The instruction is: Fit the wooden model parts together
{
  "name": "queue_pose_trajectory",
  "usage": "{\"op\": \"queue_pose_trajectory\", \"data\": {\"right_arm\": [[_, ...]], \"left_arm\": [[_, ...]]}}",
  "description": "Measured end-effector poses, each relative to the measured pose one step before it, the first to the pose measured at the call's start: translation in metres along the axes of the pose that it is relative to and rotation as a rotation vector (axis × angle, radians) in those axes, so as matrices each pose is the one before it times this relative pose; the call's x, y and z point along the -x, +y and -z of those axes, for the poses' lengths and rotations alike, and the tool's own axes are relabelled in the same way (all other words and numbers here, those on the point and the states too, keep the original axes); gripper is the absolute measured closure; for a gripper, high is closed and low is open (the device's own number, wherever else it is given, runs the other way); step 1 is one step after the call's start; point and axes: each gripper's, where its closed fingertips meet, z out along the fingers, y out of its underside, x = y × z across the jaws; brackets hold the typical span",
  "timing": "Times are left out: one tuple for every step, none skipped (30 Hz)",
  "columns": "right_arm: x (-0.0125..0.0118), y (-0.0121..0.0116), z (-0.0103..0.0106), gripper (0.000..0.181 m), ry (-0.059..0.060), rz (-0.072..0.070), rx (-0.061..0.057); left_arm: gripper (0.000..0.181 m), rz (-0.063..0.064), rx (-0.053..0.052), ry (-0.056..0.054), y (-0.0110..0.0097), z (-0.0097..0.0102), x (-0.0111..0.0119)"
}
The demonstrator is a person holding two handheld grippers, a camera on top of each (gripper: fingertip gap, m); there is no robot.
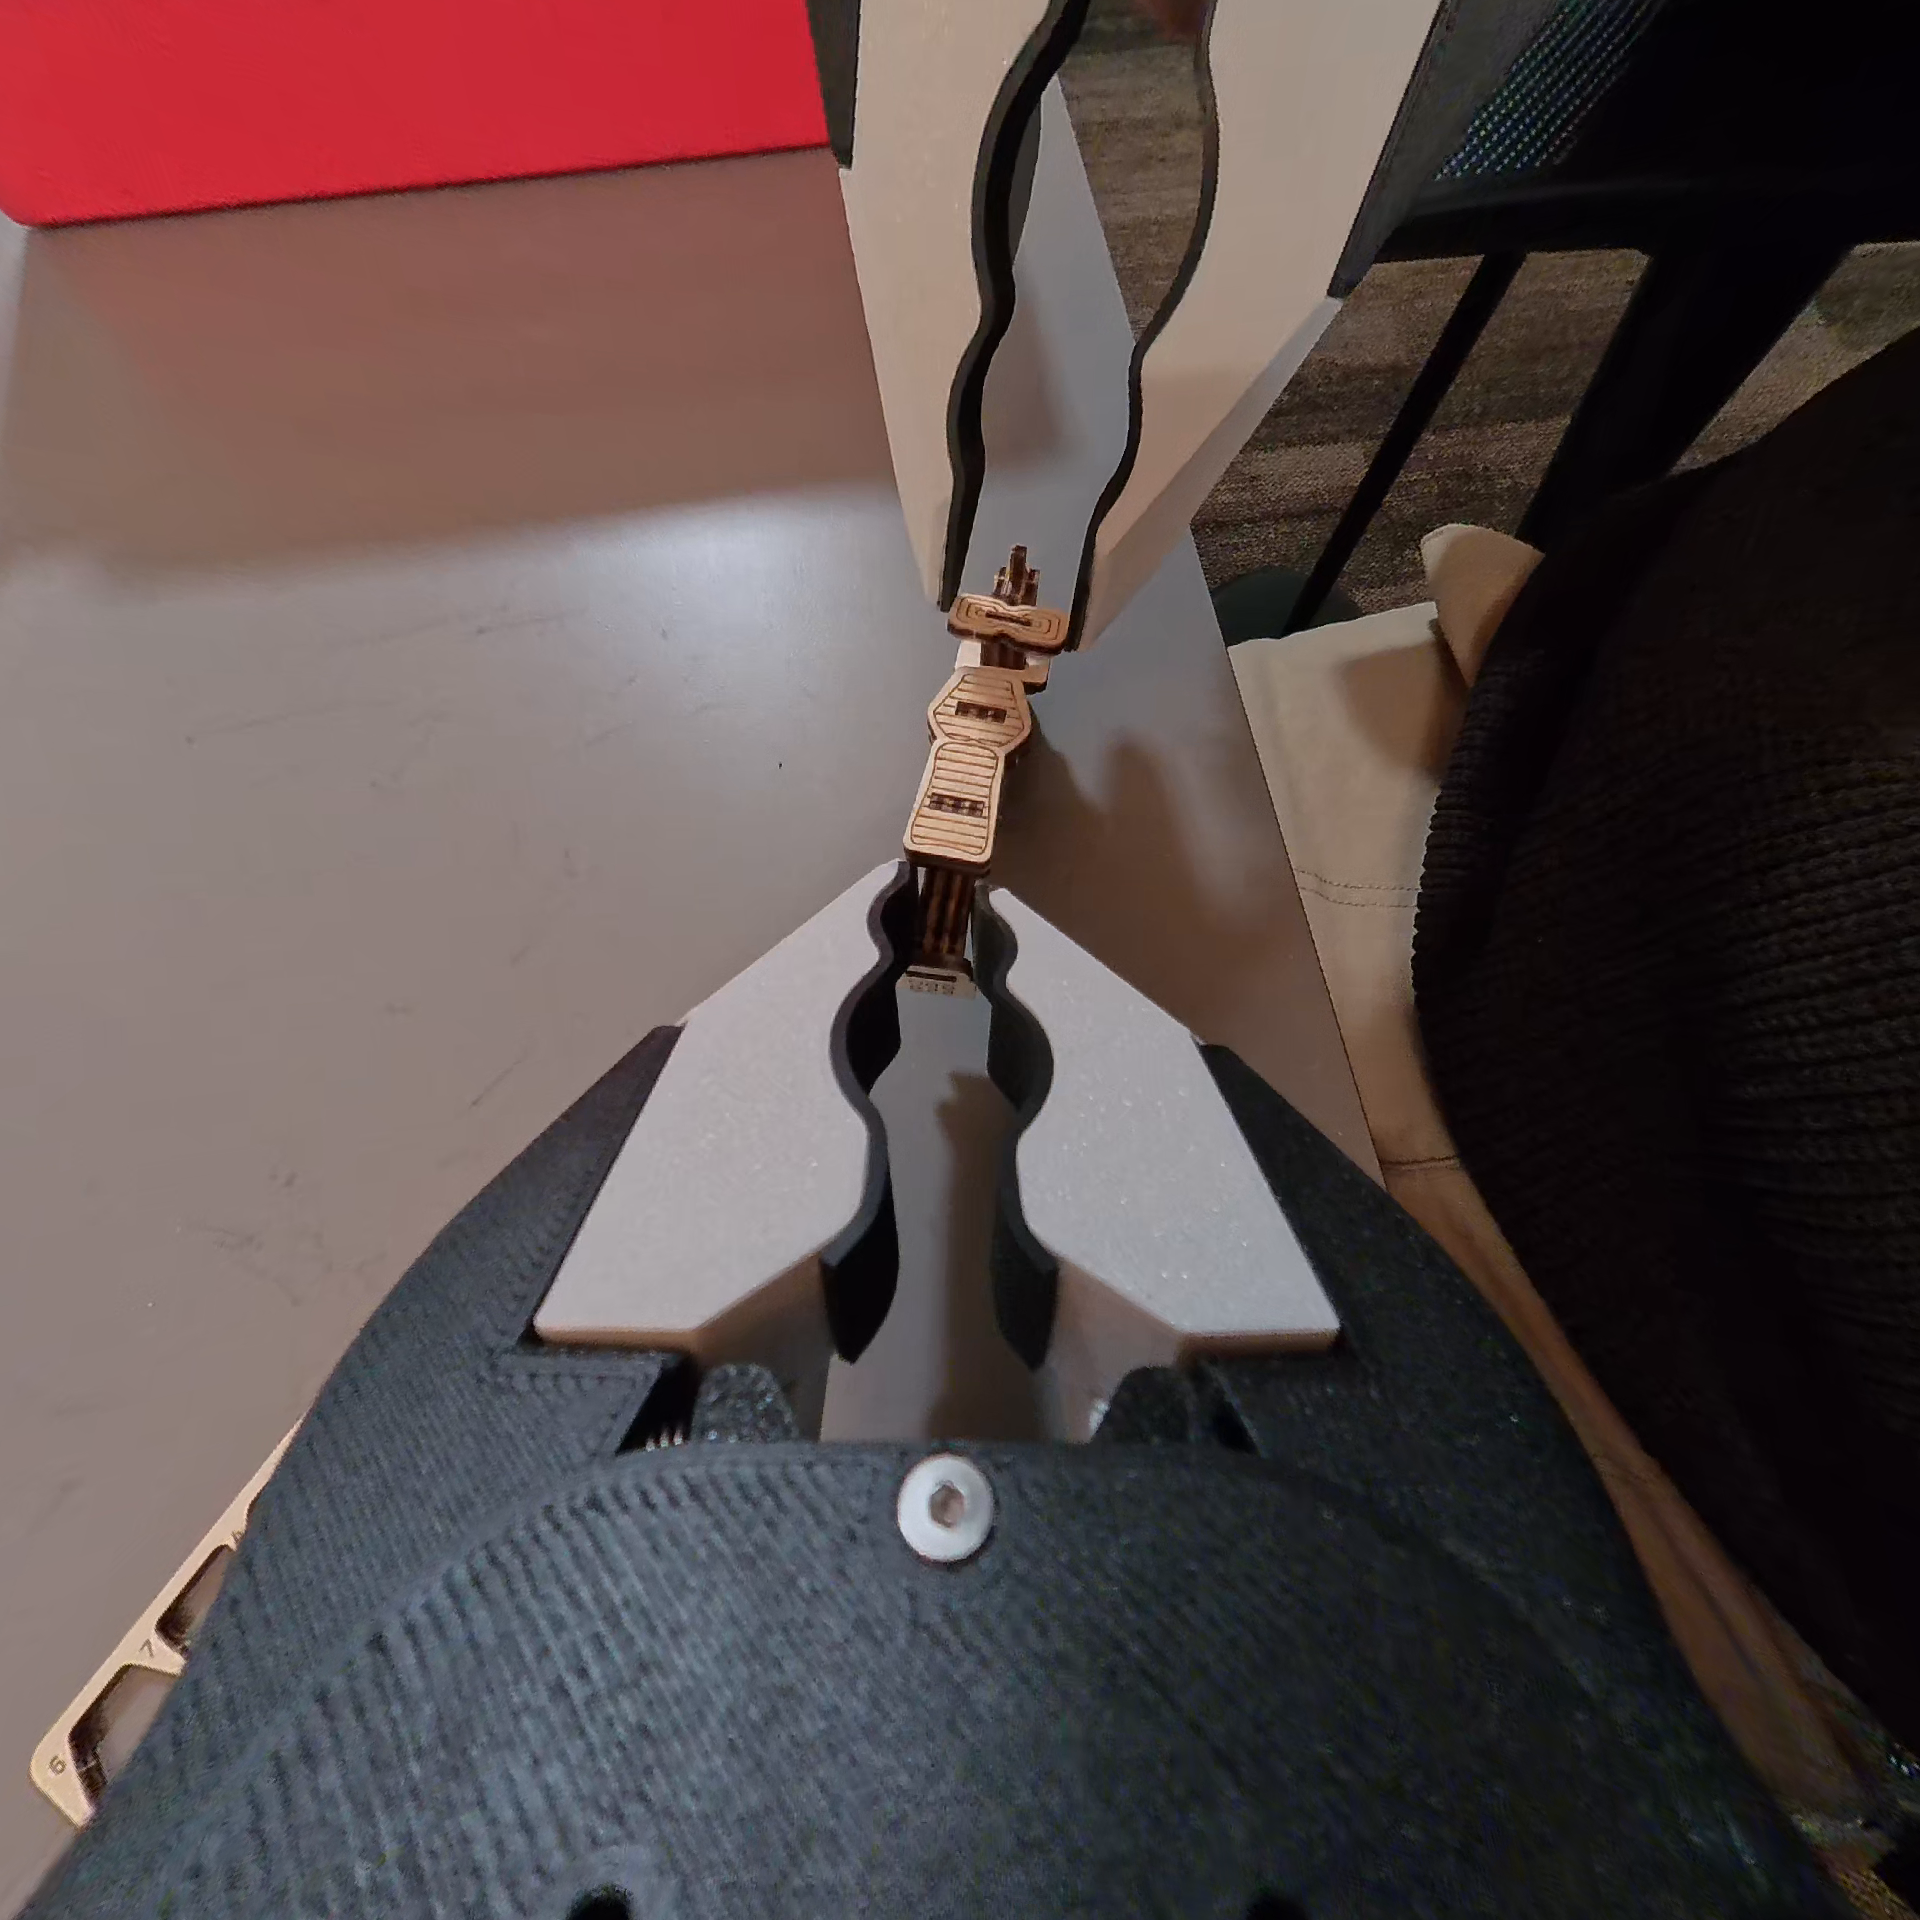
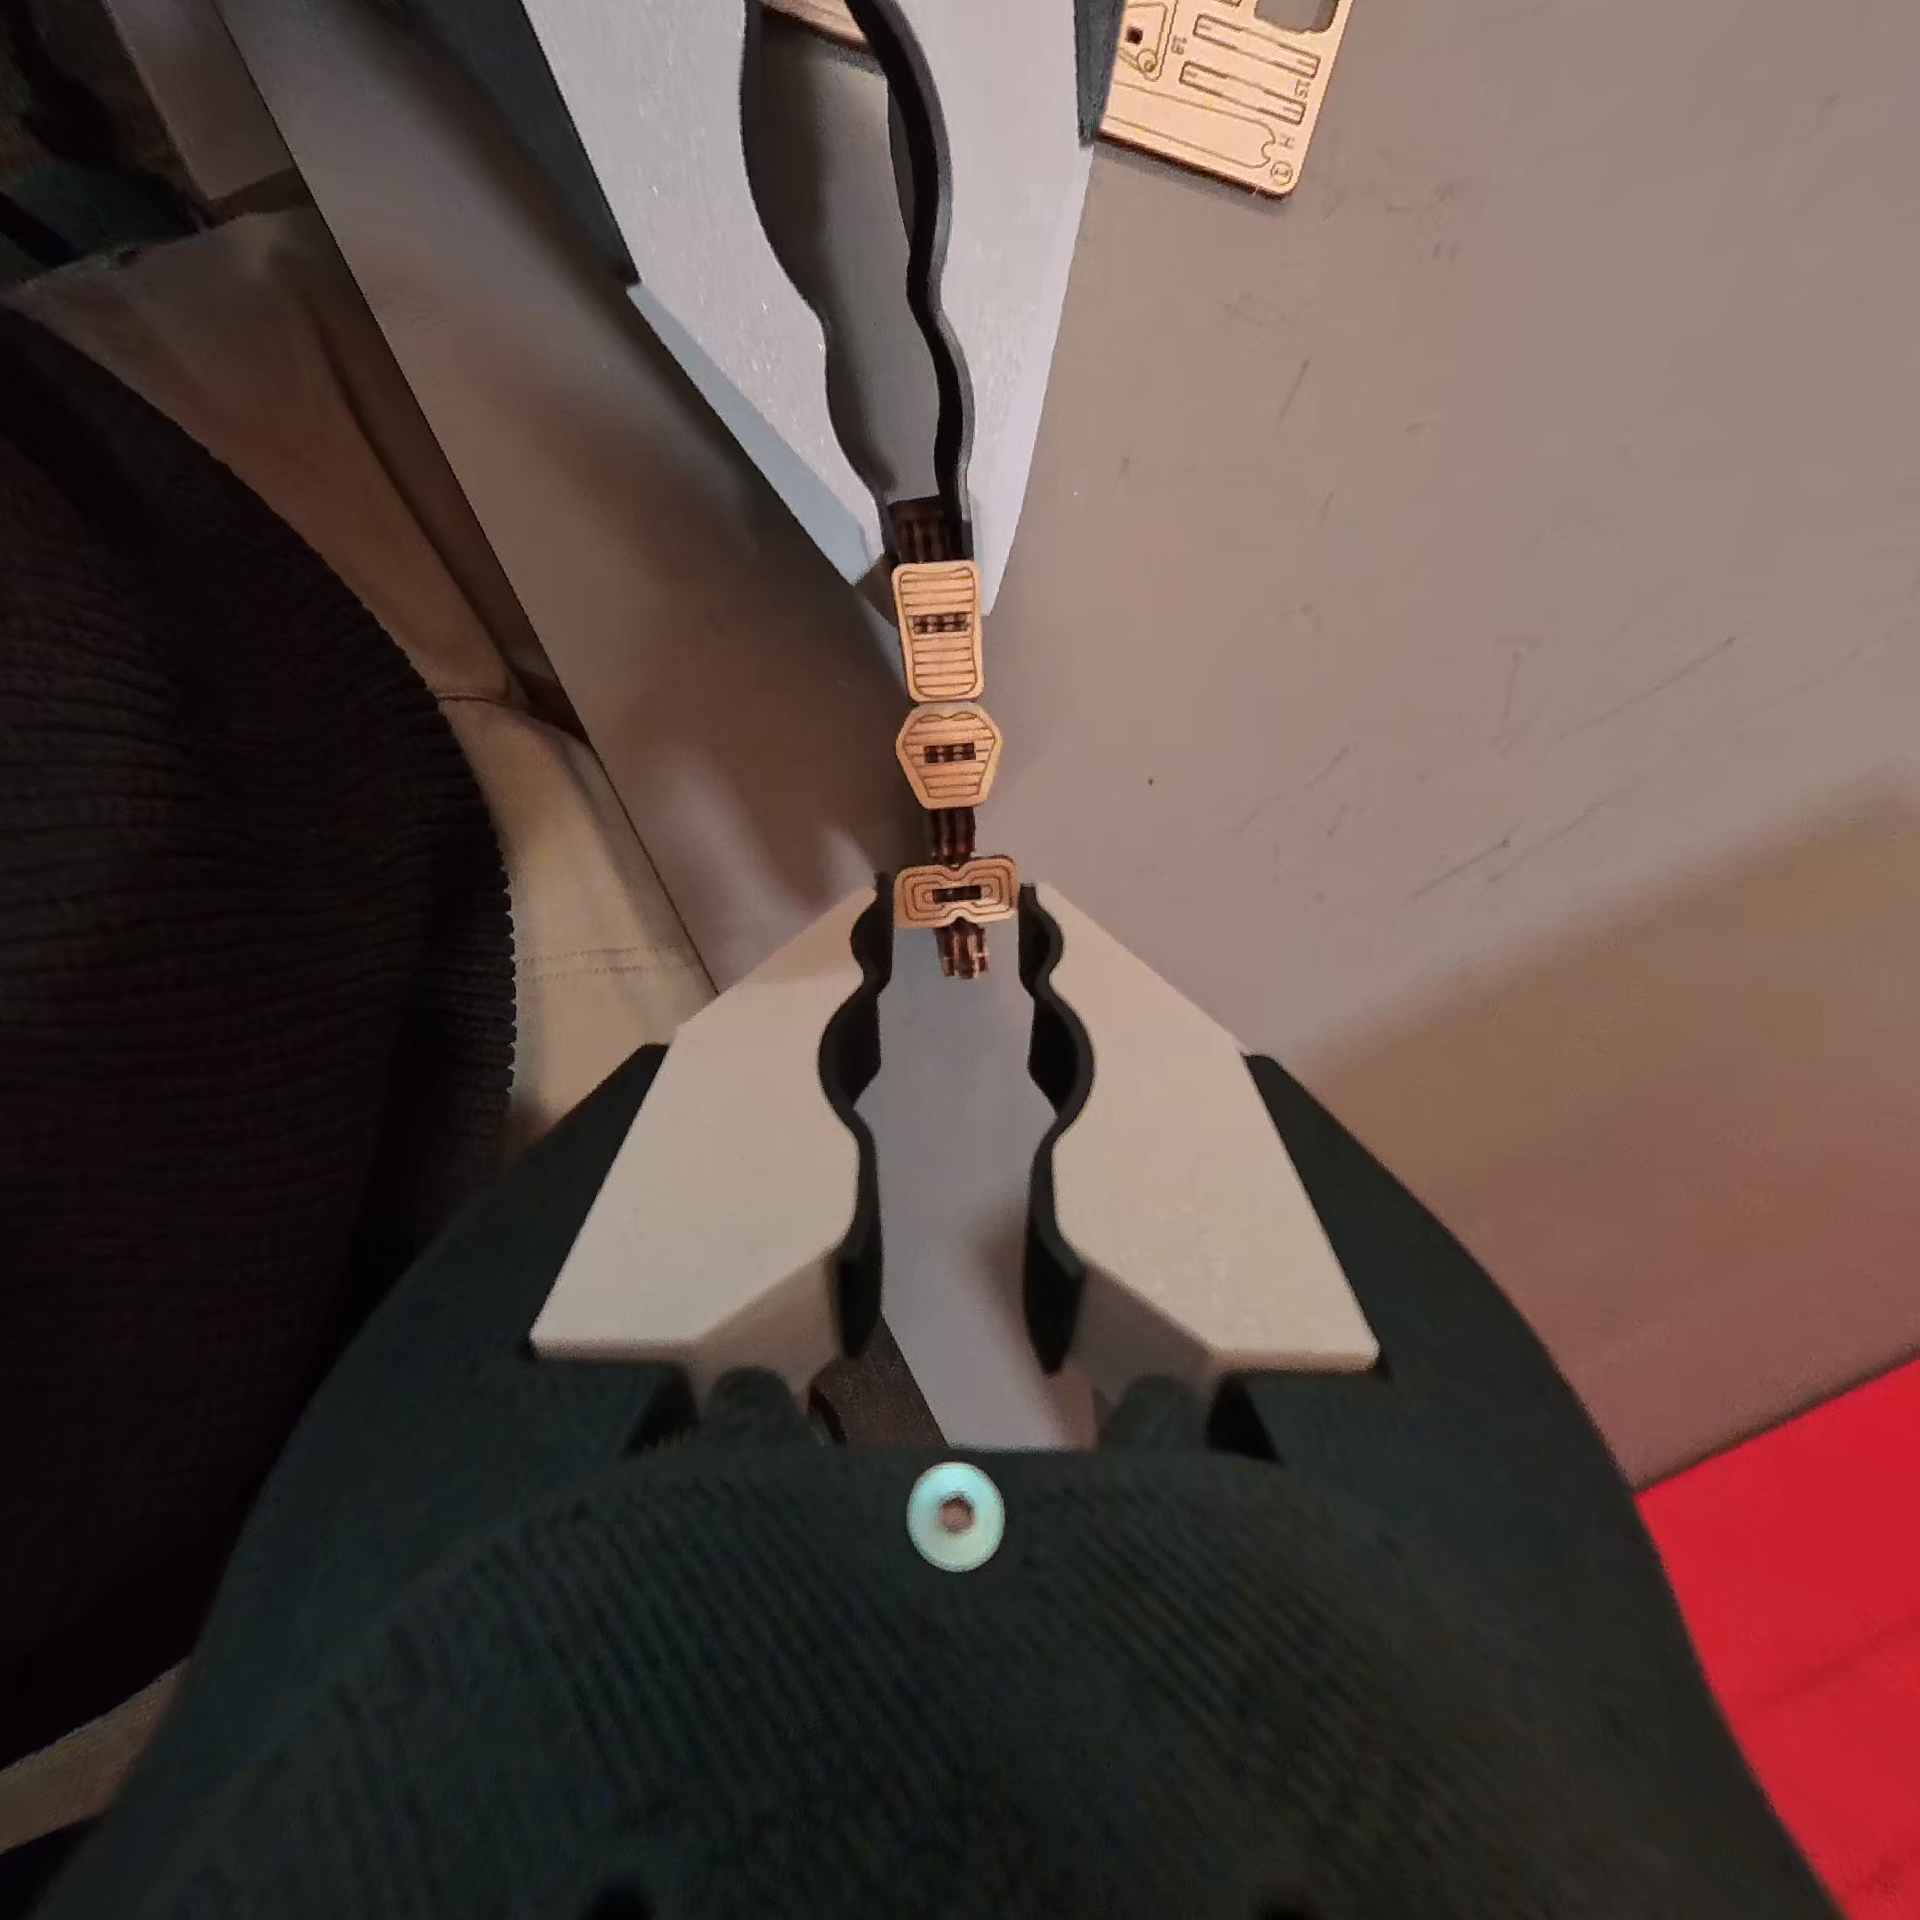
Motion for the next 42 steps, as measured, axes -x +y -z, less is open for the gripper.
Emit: {"op": "queue_pose_trajectory", "data": {"right_arm": [[0.00003, -0.00008, -0.00020, 0.158, -0.0005, 0.0012, 0.0073], [-0.00007, -0.00013, -0.00011, 0.158, -0.0013, 0.0007, 0.0060], [-0.00011, -0.00017, -0.00023, 0.158, -0.0012, 0.0007, 0.0040], [-0.00005, 0.00003, 0.00000, 0.158, -0.0010, -0.0003, 0.0017], [-0.00027, -0.00001, 0.00010, 0.158, 0.0003, -0.0009, -0.0004], [-0.00105, 0.00014, 0.00031, 0.158, 0.0077, -0.0001, -0.0023], [-0.00170, -0.00017, 0.00041, 0.158, 0.0129, 0.0015, -0.0054], [-0.00092, -0.00095, 0.00093, 0.158, 0.0076, 0.0011, -0.0093], [0.00018, -0.00133, 0.00152, 0.158, -0.0007, -0.0011, -0.0106], [0.00035, -0.00141, 0.00181, 0.158, -0.0027, -0.0028, -0.0099], [-0.00051, -0.00124, 0.00189, 0.158, 0.0015, -0.0034, -0.0086], [-0.00060, -0.00085, 0.00154, 0.158, 0.0025, -0.0024, -0.0072], [0.00012, -0.00052, 0.00105, 0.158, -0.0014, -0.0016, -0.0065], [0.00071, -0.00017, 0.00032, 0.158, -0.0054, -0.0025, -0.0058], [0.00080, 0.00015, -0.00032, 0.158, -0.0060, -0.0034, -0.0043], [0.00065, 0.00057, -0.00104, 0.158, -0.0047, -0.0027, -0.0017], [0.00022, 0.00133, -0.00147, 0.158, -0.0022, -0.0012, 0.0030], [-0.00015, 0.00190, -0.00153, 0.158, 0.0012, 0.0004, 0.0078], [-0.00052, 0.00172, -0.00128, 0.157, 0.0042, 0.0022, 0.0082], [-0.00051, 0.00092, -0.00065, 0.156, 0.0050, 0.0029, 0.0044], [-0.00005, 0.00008, -0.00004, 0.155, 0.0022, 0.0019, -0.0008], [0.00012, -0.00079, 0.00064, 0.154, -0.0008, -0.0003, -0.0049], [-0.00028, -0.00087, 0.00118, 0.153, -0.0002, -0.0025, -0.0067], [-0.00066, -0.00097, 0.00135, 0.152, 0.0014, -0.0047, -0.0072], [-0.00085, -0.00054, 0.00123, 0.152, 0.0007, -0.0070, -0.0063], [-0.00060, 0.00001, 0.00070, 0.151, -0.0015, -0.0085, -0.0033], [-0.00031, 0.00073, 0.00005, 0.150, -0.0023, -0.0075, 0.0002], [-0.00026, 0.00136, -0.00066, 0.149, -0.0017, -0.0050, 0.0039], [-0.00002, 0.00174, -0.00104, 0.149, -0.0010, -0.0032, 0.0063], [0.00027, 0.00139, -0.00147, 0.149, -0.0016, -0.0020, 0.0057], [0.00047, 0.00089, -0.00138, 0.150, -0.0025, -0.0007, 0.0037], [0.00036, 0.00052, -0.00112, 0.153, -0.0010, 0.0005, 0.0030], [-0.00016, 0.00034, -0.00075, 0.157, 0.0034, 0.0025, 0.0024], [-0.00024, -0.00011, -0.00029, 0.157, 0.0034, 0.0040, 0.0009], [0.00063, -0.00012, 0.00018, 0.157, -0.0027, 0.0021, 0.0001], [0.00086, -0.00043, 0.00036, 0.157, -0.0053, -0.0001, -0.0016], [0.00040, -0.00082, 0.00064, 0.157, -0.0024, 0.0011, -0.0055], [0.00019, -0.00144, 0.00104, 0.157, 0.0001, 0.0049, -0.0093], [0.00051, -0.00200, 0.00113, 0.157, -0.0006, 0.0093, -0.0121], [0.00096, -0.00226, 0.00103, 0.157, -0.0010, 0.0126, -0.0136], [0.00061, -0.00198, 0.00081, 0.157, 0.0012, 0.0118, -0.0107], [0.00044, -0.00108, 0.00020, 0.157, 0.0011, 0.0097, -0.0053]], "left_arm": [[0.172, -0.0005, 0.0022, -0.0009, 0.00043, -0.00016, 0.00004], [0.172, -0.0007, 0.0017, -0.0011, 0.00034, -0.00007, 0.00014], [0.172, 0.0002, 0.0022, -0.0006, 0.00045, -0.00014, 0.00009], [0.172, 0.0000, 0.0011, -0.0003, 0.00020, -0.00003, 0.00012], [0.172, 0.0016, -0.0012, 0.0008, -0.00014, 0.00010, -0.00010], [0.172, 0.0023, -0.0032, -0.0003, -0.00064, 0.00017, 0.00015], [0.172, 0.0017, -0.0031, -0.0001, -0.00054, 0.00028, 0.00014], [0.172, 0.0024, 0.0000, 0.0012, 0.00004, 0.00004, 0.00008], [0.172, 0.0005, 0.0015, 0.0008, 0.00045, -0.00007, -0.00001], [0.172, -0.0004, 0.0010, -0.0007, 0.00059, -0.00002, 0.00017], [0.172, 0.0006, 0.0007, 0.0009, 0.00055, -0.00019, 0.00003], [0.172, 0.0012, 0.0001, 0.0011, 0.00020, 0.00008, 0.00002], [0.172, 0.0004, -0.0009, 0.0000, 0.00003, 0.00012, 0.00016], [0.172, 0.0002, -0.0007, -0.0001, 0.00001, 0.00008, 0.00012], [0.172, 0.0001, -0.0004, -0.0002, 0.00001, 0.00021, 0.00006], [0.172, 0.0000, -0.0003, -0.0001, 0.00000, 0.00003, -0.00007], [0.172, 0.0000, 0.0002, -0.0001, 0.00007, 0.00006, -0.00006], [0.172, 0.0000, 0.0005, -0.0001, -0.00002, -0.00008, -0.00011], [0.172, 0.0000, 0.0003, 0.0003, 0.00007, -0.00010, -0.00010], [0.172, -0.0003, -0.0003, 0.0001, -0.00012, 0.00003, -0.00014], [0.172, -0.0004, 0.0003, -0.0002, -0.00006, -0.00010, -0.00006], [0.172, -0.0001, 0.0005, 0.0005, 0.00010, -0.00009, -0.00013], [0.172, 0.0005, 0.0001, 0.0009, 0.00005, -0.00010, -0.00008], [0.172, 0.0004, -0.0004, 0.0009, 0.00002, -0.00009, -0.00016], [0.172, 0.0001, -0.0003, 0.0006, -0.00004, -0.00002, -0.00009], [0.172, -0.0001, -0.0004, 0.0003, 0.00007, -0.00003, 0.00003], [0.172, 0.0003, -0.0002, 0.0004, -0.00002, -0.00001, -0.00007], [0.172, 0.0001, 0.0000, 0.0000, -0.00004, 0.00011, -0.00009], [0.172, -0.0002, 0.0002, -0.0002, 0.00003, 0.00002, 0.00005], [0.172, -0.0004, 0.0000, -0.0002, -0.00009, 0.00005, -0.00009], [0.172, -0.0003, -0.0002, -0.0003, -0.00006, 0.00010, -0.00002], [0.172, -0.0005, 0.0000, -0.0002, -0.00001, -0.00002, -0.00008], [0.172, -0.0003, 0.0002, -0.0002, -0.00006, 0.00006, -0.00009], [0.172, -0.0006, -0.0001, -0.0005, -0.00010, 0.00005, -0.00004], [0.172, -0.0007, -0.0002, 0.0000, -0.00011, 0.00004, -0.00009], [0.172, -0.0001, -0.0001, 0.0001, -0.00004, 0.00012, 0.00005], [0.172, 0.0004, 0.0002, 0.0002, 0.00011, -0.00005, -0.00006], [0.172, 0.0001, -0.0003, 0.0003, 0.00001, 0.00004, 0.00001], [0.172, 0.0002, -0.0004, 0.0002, 0.00000, 0.00003, 0.00002], [0.172, 0.0002, 0.0000, 0.0002, 0.00000, 0.00000, -0.00004], [0.172, -0.0002, -0.0002, 0.0001, 0.00001, 0.00003, -0.00008], [0.172, -0.0003, -0.0005, 0.0001, -0.00010, 0.00008, -0.00007]]}}
